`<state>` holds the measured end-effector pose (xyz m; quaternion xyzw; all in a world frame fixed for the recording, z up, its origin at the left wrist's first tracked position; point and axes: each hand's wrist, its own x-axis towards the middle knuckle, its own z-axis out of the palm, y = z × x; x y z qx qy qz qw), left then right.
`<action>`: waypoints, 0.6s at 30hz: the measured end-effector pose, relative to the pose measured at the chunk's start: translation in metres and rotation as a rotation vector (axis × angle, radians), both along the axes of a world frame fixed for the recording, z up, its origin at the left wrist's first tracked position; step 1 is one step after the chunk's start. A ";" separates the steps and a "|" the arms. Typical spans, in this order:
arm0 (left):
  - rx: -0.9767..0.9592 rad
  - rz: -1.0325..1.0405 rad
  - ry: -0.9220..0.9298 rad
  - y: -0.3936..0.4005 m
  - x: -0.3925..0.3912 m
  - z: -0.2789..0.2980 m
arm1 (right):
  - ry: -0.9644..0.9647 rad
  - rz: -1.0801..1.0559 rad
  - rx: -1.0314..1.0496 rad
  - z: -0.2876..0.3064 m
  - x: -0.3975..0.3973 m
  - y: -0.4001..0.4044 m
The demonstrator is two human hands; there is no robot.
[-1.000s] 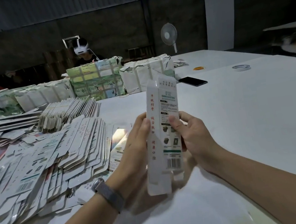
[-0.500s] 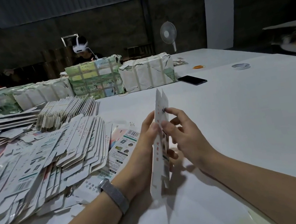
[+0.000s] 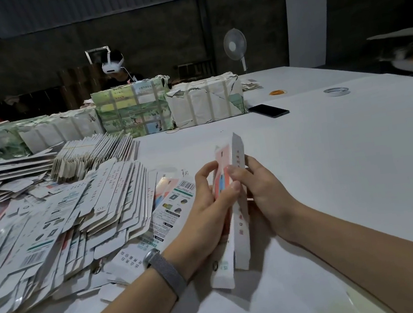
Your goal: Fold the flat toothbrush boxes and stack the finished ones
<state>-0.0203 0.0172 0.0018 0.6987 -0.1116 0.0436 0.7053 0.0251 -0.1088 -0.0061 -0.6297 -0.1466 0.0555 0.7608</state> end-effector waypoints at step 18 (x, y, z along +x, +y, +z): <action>-0.035 0.041 -0.030 -0.002 0.002 -0.010 | -0.191 0.100 -0.023 0.000 -0.006 0.002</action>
